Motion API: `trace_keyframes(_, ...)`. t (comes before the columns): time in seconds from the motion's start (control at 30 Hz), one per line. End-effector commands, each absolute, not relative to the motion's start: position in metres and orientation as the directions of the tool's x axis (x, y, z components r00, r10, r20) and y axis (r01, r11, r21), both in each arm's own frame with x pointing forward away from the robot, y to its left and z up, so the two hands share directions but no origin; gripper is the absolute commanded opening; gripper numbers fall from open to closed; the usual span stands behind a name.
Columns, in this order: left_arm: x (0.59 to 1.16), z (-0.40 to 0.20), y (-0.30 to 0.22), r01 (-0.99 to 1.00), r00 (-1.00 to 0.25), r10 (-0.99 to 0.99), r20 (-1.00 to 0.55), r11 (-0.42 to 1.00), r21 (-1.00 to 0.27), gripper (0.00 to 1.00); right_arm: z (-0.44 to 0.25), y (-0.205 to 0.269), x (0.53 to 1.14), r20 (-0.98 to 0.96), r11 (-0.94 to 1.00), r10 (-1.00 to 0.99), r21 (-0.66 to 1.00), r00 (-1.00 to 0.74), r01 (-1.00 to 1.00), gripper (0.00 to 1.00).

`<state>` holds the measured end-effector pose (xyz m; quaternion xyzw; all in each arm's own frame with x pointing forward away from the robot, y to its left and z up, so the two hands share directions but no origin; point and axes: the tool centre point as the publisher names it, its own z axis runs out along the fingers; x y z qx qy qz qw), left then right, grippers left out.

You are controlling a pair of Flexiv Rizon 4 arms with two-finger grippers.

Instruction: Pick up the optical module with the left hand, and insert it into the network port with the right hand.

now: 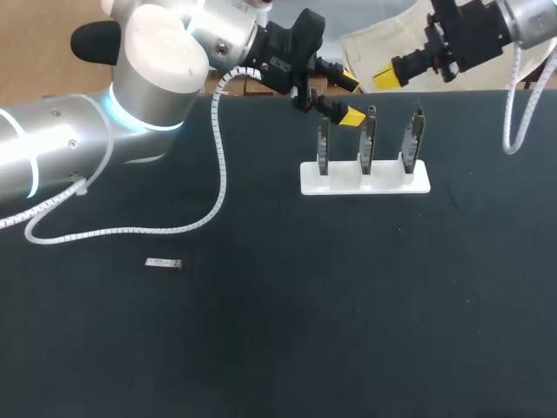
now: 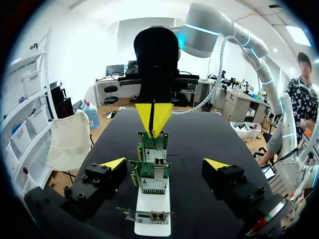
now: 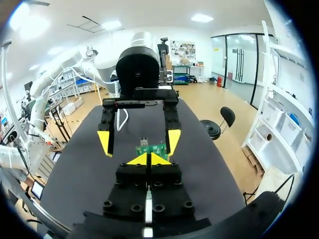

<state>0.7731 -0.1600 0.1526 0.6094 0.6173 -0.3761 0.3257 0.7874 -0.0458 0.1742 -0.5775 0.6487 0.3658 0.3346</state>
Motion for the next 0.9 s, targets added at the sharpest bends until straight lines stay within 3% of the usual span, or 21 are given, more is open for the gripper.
trace_keyframes(0.03,0.775,0.153,-0.16,0.997,-0.046,0.512,-0.858,-0.029,-0.07,1.0,0.175,-0.063,0.783,-0.858,0.062,-0.502,0.084,-0.104,-0.995,0.0)
trace_keyframes(0.9,0.775,0.153,-0.16,0.997,-0.046,0.512,-0.858,-0.029,-0.07,1.0,0.172,-0.142,0.781,-0.819,0.08,-0.563,0.083,-0.114,-0.993,0.0)
